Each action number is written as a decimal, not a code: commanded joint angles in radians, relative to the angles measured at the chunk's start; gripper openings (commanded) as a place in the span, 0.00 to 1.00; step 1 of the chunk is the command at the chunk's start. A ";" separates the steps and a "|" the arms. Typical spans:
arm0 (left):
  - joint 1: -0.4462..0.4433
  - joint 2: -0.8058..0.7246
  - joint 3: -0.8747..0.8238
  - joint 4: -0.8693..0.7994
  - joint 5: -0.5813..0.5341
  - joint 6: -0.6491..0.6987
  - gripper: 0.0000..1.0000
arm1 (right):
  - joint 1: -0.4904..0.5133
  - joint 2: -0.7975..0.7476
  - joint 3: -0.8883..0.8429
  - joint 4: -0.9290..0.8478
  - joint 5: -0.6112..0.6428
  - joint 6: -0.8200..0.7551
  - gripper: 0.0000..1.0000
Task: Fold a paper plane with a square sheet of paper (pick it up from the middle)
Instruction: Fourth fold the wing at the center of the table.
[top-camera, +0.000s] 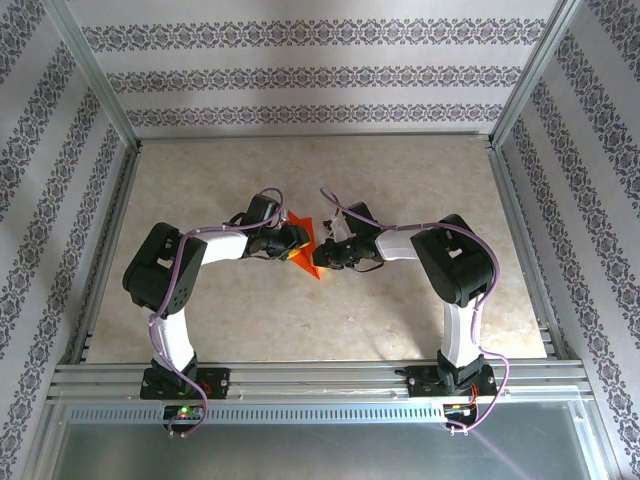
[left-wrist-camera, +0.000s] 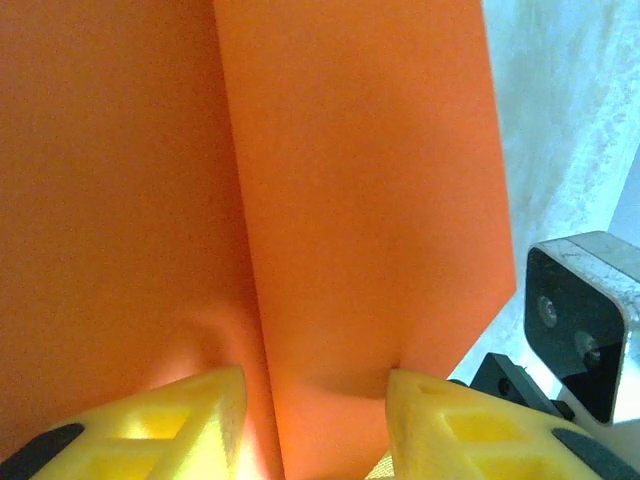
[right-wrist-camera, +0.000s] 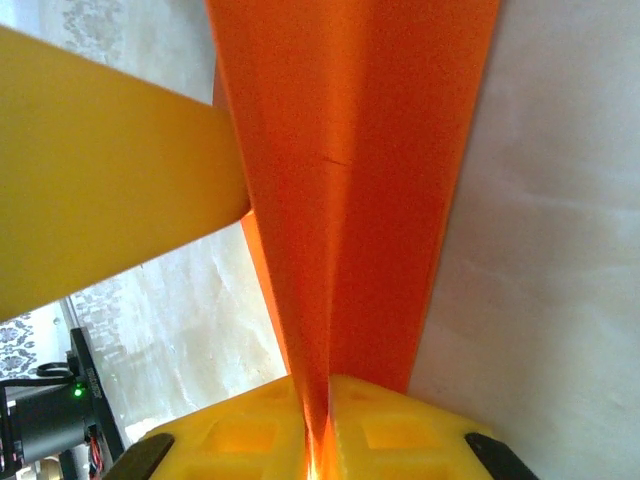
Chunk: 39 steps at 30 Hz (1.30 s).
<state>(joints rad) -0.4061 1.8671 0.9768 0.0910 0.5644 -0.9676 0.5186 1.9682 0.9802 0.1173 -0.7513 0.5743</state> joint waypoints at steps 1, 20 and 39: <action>-0.012 0.027 0.034 -0.069 -0.031 0.024 0.40 | -0.003 0.045 0.017 -0.004 0.031 -0.008 0.16; -0.012 0.115 0.100 -0.311 -0.124 -0.009 0.36 | 0.001 -0.016 -0.007 -0.042 0.080 -0.081 0.27; -0.012 0.138 0.108 -0.346 -0.134 -0.022 0.35 | 0.023 -0.059 -0.029 -0.036 0.158 -0.117 0.18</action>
<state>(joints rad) -0.4068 1.9339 1.1107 -0.1322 0.5152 -0.9764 0.5392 1.9152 0.9634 0.0822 -0.6216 0.4831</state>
